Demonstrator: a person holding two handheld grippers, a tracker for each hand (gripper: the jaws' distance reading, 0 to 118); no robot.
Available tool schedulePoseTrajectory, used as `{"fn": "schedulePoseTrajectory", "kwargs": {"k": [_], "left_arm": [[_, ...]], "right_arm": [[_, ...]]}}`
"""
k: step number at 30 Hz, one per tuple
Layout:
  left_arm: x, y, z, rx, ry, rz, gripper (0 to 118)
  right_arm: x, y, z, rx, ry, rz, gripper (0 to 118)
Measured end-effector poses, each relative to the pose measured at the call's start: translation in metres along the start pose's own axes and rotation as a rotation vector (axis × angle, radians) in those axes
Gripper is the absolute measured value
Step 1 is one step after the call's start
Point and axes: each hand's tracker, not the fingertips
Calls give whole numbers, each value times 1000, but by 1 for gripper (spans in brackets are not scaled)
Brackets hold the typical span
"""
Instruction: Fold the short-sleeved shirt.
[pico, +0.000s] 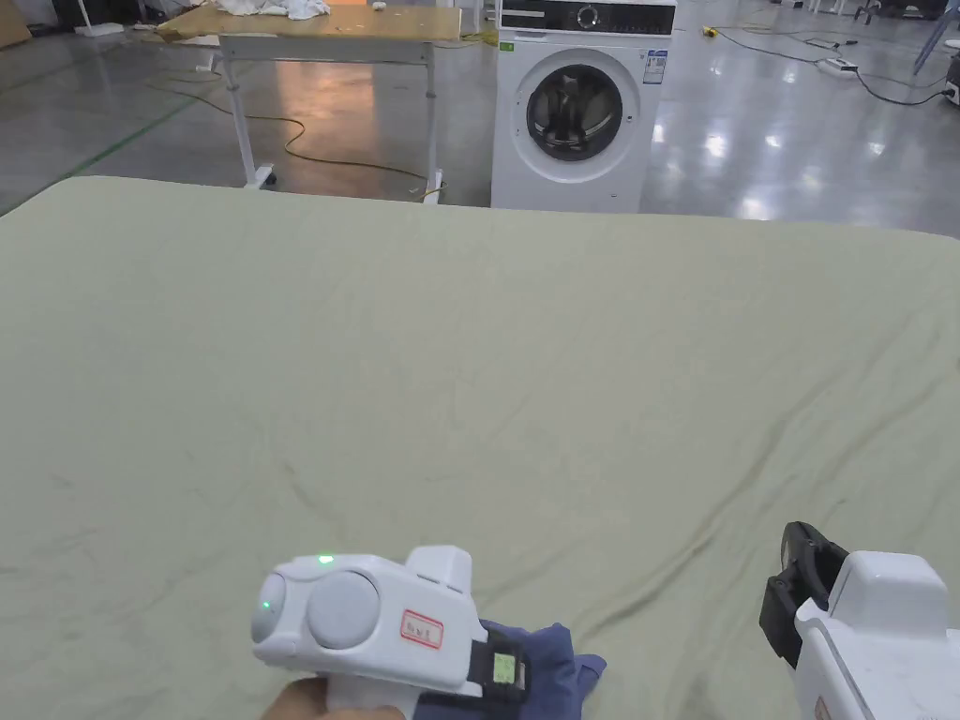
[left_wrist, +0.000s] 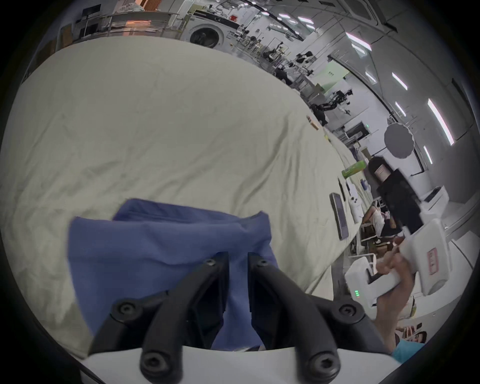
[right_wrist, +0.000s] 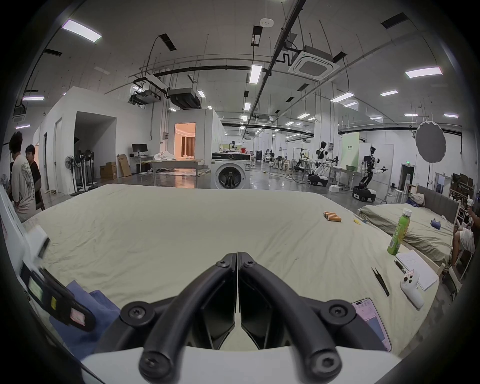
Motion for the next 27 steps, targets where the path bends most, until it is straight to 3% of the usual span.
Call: {"fn": "schedulePoseTrajectory", "kwargs": {"k": [3,8,14,20,27], "left_arm": [[-3,-16,-28,-72,-77,34,15],[-5,-37,-48,-23,-28,7,7],[7,-40,-28,66,-9,-94,6],[14,-18,30,361,97,-235,6],[1,-4,88,844,461,-331,6]], "right_arm": [[0,-2,1,-6,0,-1,0],[-1,-1,2,-5,-2,-1,0],[-5,2,2,7,1,-4,0],[-18,11,-6,37,15,-15,0],[-38,30,-14,120,6,-21,0]]}}
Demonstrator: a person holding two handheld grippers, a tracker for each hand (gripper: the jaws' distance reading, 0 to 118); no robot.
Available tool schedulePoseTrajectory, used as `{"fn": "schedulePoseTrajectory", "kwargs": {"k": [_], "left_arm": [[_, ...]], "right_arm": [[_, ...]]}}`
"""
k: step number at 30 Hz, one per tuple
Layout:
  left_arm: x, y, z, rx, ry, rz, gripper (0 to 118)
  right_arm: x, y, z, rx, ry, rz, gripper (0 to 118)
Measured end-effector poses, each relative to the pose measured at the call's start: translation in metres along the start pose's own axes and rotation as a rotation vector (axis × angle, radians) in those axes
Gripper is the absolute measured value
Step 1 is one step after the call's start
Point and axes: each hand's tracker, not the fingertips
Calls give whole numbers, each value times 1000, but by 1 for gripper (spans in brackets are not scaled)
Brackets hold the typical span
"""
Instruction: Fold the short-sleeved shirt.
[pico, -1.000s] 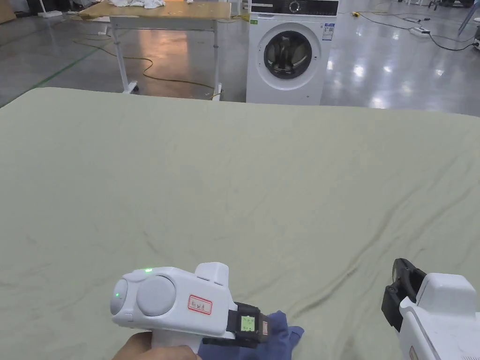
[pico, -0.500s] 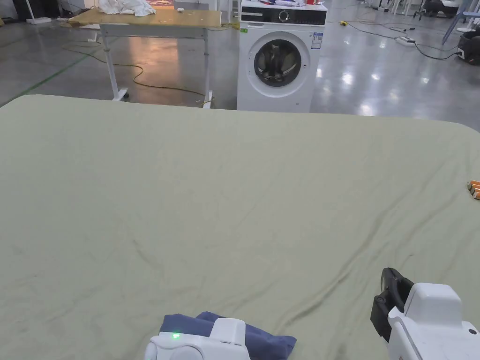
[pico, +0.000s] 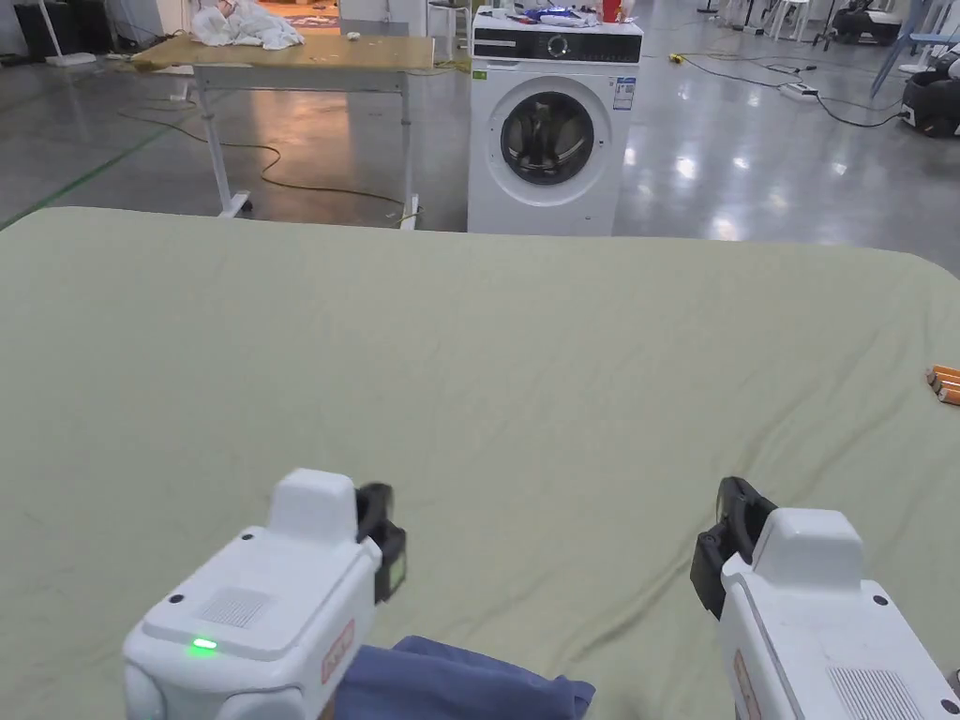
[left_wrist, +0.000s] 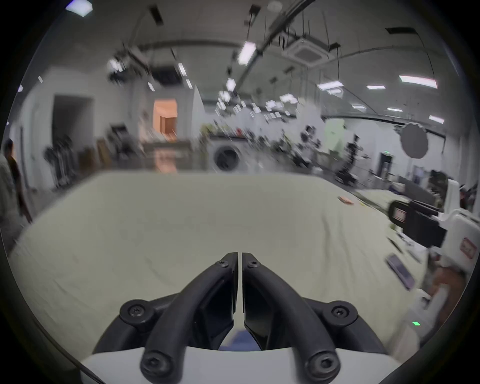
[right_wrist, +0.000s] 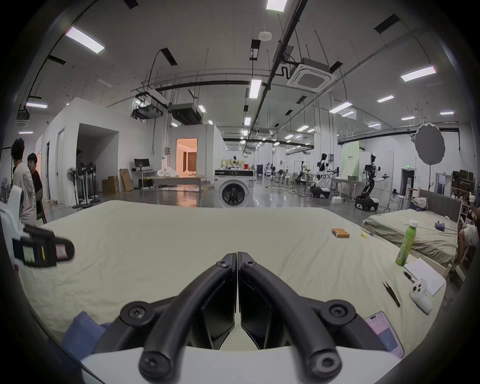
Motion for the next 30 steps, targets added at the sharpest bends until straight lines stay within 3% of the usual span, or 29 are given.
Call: {"fn": "schedulePoseTrajectory", "kwargs": {"k": [7,14,18,24,30], "left_arm": [[-27,6,18,230,244,-56,6],[-44,7,28,228,250,-22,6],[-50,3,33,207,239,-14,6],[-60,-17,39,131,219,-3,6],[-73,-44,46,35,193,47,6]], "right_arm": [[-12,17,-1,109,-26,1,0],[-17,25,9,111,5,16,0],[-34,1,32,-18,131,-9,0],[-83,-71,57,-263,293,81,0],[-107,-119,42,-340,273,108,0]]}}
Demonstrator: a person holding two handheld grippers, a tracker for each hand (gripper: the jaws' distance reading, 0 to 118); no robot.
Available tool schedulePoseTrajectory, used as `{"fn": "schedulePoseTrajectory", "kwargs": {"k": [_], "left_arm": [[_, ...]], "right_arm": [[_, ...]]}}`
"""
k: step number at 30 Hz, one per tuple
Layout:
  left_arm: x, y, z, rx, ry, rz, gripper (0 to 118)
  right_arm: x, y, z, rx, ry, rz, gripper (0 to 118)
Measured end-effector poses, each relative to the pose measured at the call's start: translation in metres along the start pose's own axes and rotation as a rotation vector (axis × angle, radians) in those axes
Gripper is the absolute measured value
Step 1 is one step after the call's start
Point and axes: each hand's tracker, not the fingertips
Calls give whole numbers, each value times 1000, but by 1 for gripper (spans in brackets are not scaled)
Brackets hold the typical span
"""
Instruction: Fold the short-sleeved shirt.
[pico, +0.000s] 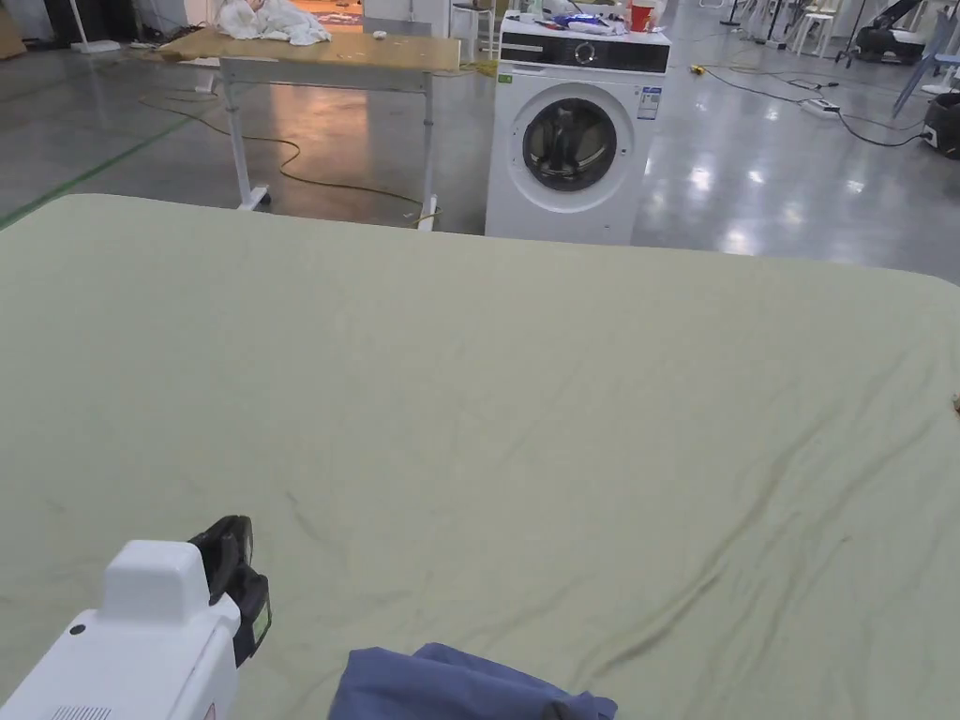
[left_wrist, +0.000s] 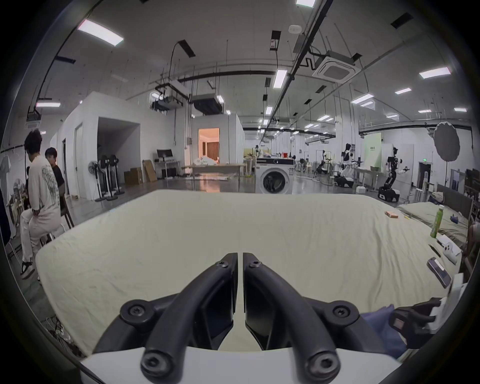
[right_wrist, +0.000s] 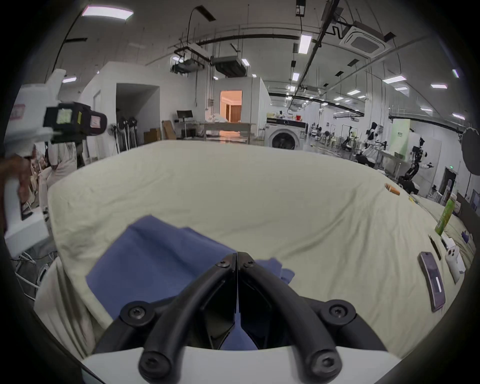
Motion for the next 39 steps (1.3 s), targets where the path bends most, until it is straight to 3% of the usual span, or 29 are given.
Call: {"fn": "schedulePoseTrajectory", "kwargs": {"k": [4,7,10,15,18,21,26,31,32,35,39], "left_arm": [[-14,-13,0,-126,-62,46,7],[-28,-21,-6,-264,-153,149,17],[-42,-32,-18,-381,-258,222,44],[-62,-48,-45,-572,-455,384,69],[-72,-60,-61,-654,-565,478,79],[-75,-75,-77,-731,-676,570,82],[-57,-102,-104,-871,-814,625,82],[-44,-125,-133,-908,-978,787,79],[-40,-126,-136,-913,-968,783,74],[-35,-128,-138,-902,-921,722,36],[-29,-125,-124,-889,-921,758,20]], "right_arm": [[5,-14,-10,-12,-81,6,0],[9,-21,-15,-29,-105,-3,0],[7,-28,-17,-36,-117,11,0],[6,-30,-17,-38,-124,17,0],[8,-31,-19,-40,-123,-6,0],[9,-32,-19,-40,-124,-9,0],[11,-32,-20,-42,-118,-22,0],[12,-30,-18,-45,-110,-33,0],[12,-31,-18,-46,-109,-35,0],[13,-31,-18,-48,-110,-38,0],[12,-30,-18,-45,-110,-35,0]]}}
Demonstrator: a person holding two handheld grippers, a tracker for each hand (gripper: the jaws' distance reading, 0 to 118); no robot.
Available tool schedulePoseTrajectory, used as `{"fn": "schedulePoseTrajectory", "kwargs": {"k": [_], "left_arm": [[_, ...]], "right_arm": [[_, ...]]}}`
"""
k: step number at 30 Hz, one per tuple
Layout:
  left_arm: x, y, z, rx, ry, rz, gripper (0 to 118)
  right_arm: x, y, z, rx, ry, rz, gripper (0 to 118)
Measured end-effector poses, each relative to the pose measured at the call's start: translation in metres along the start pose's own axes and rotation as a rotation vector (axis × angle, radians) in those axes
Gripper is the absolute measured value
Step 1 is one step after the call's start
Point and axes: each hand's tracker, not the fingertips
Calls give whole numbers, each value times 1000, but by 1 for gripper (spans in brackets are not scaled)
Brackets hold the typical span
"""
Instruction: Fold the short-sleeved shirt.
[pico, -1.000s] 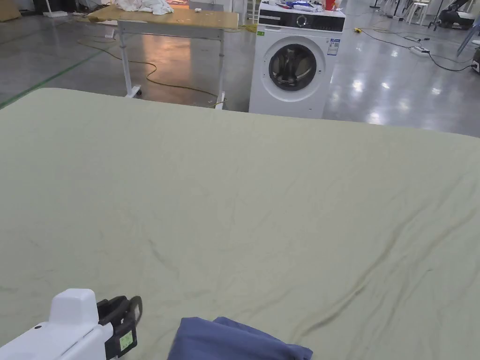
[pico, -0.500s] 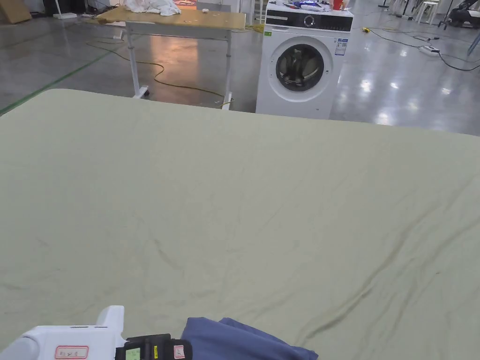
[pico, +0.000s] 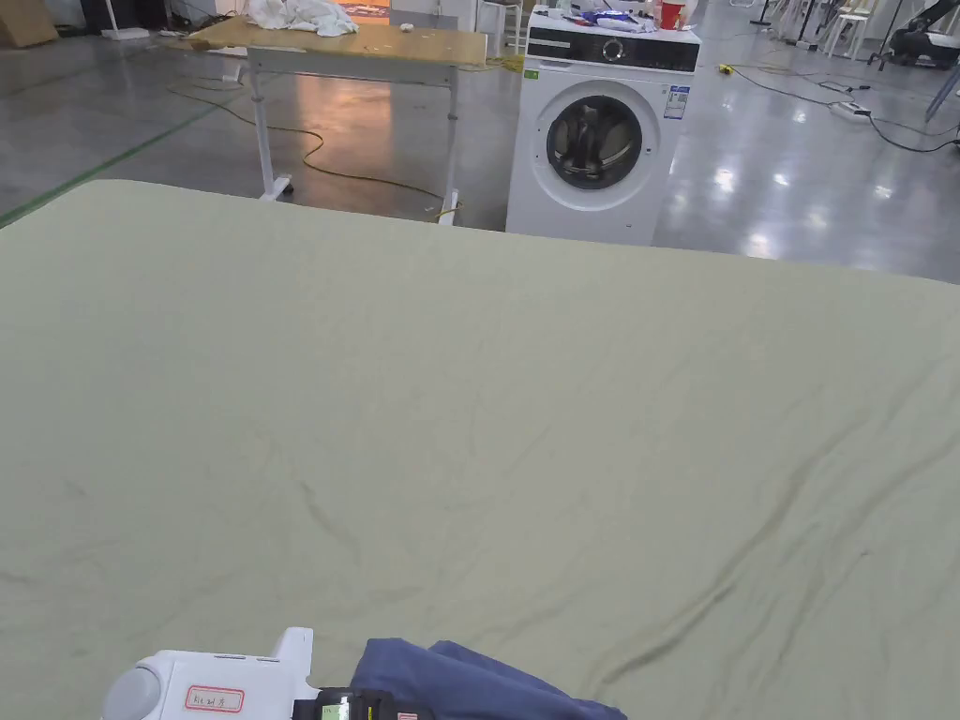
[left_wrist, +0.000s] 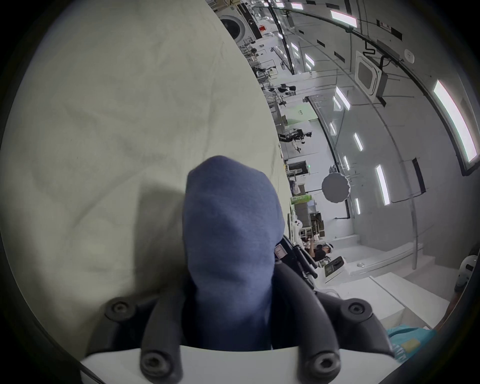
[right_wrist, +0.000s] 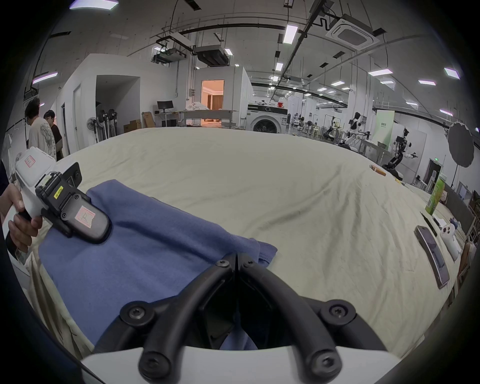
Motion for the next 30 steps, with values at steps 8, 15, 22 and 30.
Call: {"fn": "schedulePoseTrajectory", "kwargs": {"k": [8,15,22,30], "left_arm": [[32,-10,16,35,-14,-62,18],[47,17,99,78,59,-108,18],[82,44,212,167,231,-132,18],[62,94,345,263,497,-72,18]], "right_arm": [[-4,8,2,10,6,31,0],[22,56,11,94,-4,-30,0],[73,127,4,217,-100,-42,0],[125,179,-1,297,-190,-79,0]]}}
